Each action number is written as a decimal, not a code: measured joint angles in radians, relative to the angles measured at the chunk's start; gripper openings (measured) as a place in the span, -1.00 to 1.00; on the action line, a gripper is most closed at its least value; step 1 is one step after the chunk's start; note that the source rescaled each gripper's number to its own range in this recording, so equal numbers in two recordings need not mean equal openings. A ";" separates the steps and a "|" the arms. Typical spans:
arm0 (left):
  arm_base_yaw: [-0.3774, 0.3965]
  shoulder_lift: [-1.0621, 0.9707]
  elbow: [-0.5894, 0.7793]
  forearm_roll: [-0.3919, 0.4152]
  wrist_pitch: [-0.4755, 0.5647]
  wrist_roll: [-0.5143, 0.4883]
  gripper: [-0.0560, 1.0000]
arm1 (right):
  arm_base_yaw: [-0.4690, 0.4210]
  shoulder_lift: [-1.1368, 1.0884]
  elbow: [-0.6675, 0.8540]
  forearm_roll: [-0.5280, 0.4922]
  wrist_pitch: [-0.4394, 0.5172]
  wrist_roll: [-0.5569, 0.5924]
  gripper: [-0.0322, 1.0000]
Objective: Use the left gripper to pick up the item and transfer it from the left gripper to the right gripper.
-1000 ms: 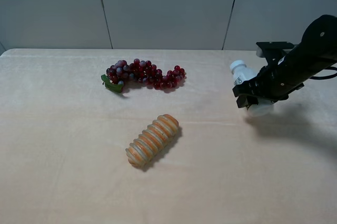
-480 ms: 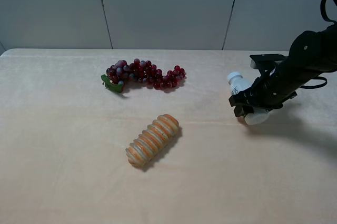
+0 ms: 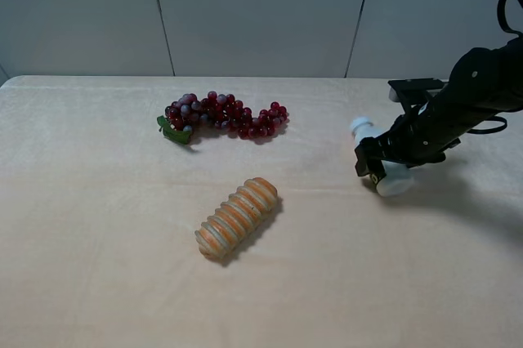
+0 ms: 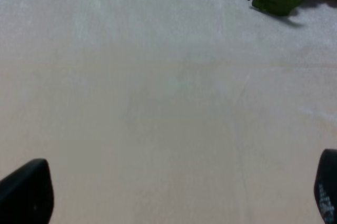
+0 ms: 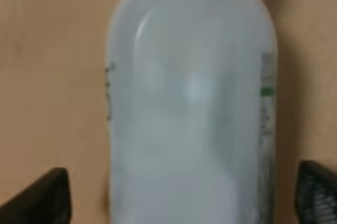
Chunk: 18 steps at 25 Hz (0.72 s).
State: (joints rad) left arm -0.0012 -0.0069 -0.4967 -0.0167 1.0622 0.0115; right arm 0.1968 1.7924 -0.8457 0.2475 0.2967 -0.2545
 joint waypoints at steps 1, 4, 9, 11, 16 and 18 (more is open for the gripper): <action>0.000 0.000 0.000 0.000 0.000 0.000 0.98 | 0.000 0.000 0.000 0.002 0.000 0.000 0.84; 0.000 0.000 0.000 0.000 0.000 0.000 0.98 | 0.000 0.000 0.000 0.003 0.000 0.000 0.96; 0.000 0.000 0.000 0.000 0.000 0.000 0.98 | 0.000 0.000 0.000 0.004 0.003 0.000 1.00; 0.000 0.000 0.000 0.000 0.000 0.000 0.98 | 0.000 -0.001 -0.001 0.004 0.011 0.000 1.00; 0.000 0.000 0.000 0.000 0.000 0.000 0.98 | 0.000 -0.060 -0.001 0.006 0.043 0.000 1.00; 0.000 0.000 0.000 0.000 0.000 0.000 0.98 | 0.000 -0.097 -0.001 0.006 0.074 0.000 1.00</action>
State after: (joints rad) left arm -0.0012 -0.0069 -0.4967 -0.0167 1.0622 0.0115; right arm 0.1968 1.6954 -0.8466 0.2534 0.3710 -0.2545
